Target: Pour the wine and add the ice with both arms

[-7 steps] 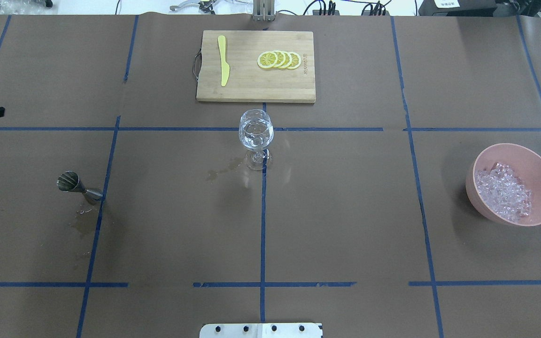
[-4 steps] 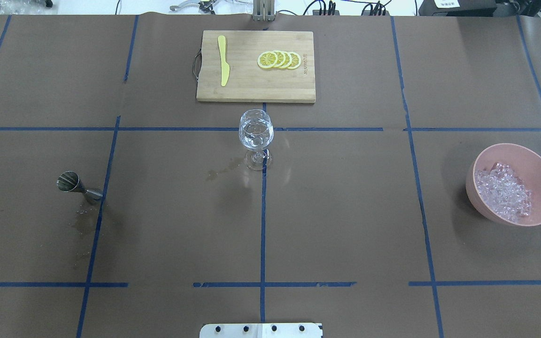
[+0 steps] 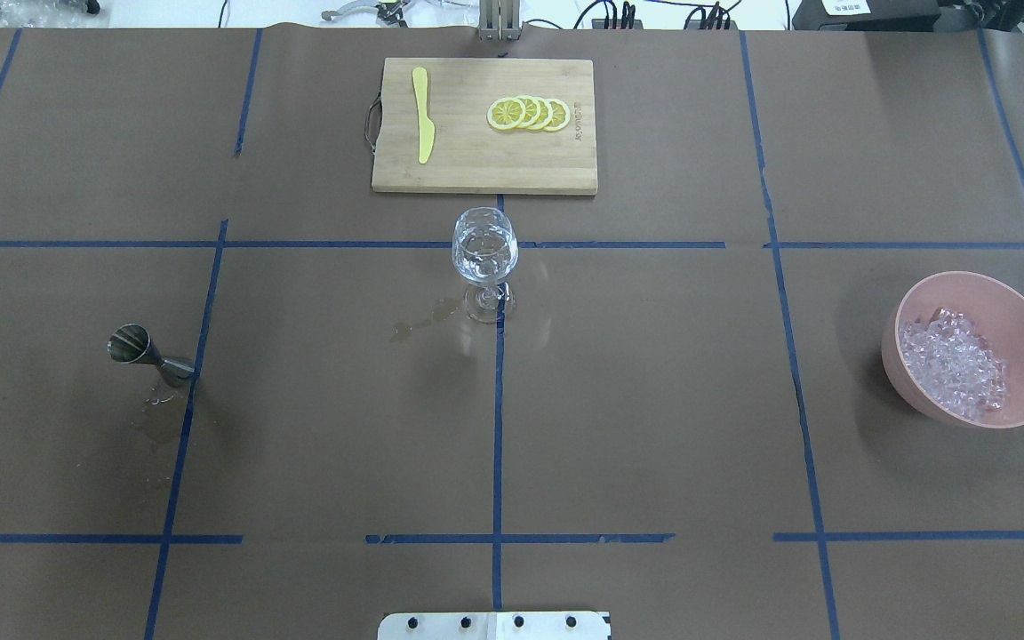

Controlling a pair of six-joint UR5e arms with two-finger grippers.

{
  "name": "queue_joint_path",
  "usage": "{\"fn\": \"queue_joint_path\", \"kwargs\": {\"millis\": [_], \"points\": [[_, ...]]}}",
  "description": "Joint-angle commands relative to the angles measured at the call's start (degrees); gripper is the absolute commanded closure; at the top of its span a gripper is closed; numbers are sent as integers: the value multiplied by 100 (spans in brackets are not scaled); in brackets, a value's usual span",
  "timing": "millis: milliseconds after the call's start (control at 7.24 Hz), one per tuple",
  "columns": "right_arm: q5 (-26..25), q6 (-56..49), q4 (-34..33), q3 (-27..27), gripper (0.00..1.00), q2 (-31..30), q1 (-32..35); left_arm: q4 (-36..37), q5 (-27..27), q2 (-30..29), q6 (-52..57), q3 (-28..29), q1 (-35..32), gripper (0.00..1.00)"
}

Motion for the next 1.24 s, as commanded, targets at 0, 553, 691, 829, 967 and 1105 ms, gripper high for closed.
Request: {"fn": "queue_joint_path", "kwargs": {"millis": [0, 553, 691, 829, 967, 1105], "points": [[9, 20, 0, 16, 0, 4, 0, 826, -1344, 70, 172, 370, -382, 0], [431, 949, -17, 639, 0, -5, -26, 783, -1821, 528, 190, 337, -470, 0], [387, 1091, -18, 745, 0, 4, -209, 774, -1777, 545, 198, 346, -470, 0], [317, 1728, -18, 1024, 0, 4, -516, 774, -1733, 493, 198, 398, -470, 0], [29, 2605, -9, 1375, 0, -5, -1049, 766, -1707, 475, 198, 381, -470, 0], [-243, 3127, 322, 1431, 0, -14, -1490, 757, -1715, 519, 198, 346, -470, 0]]}}
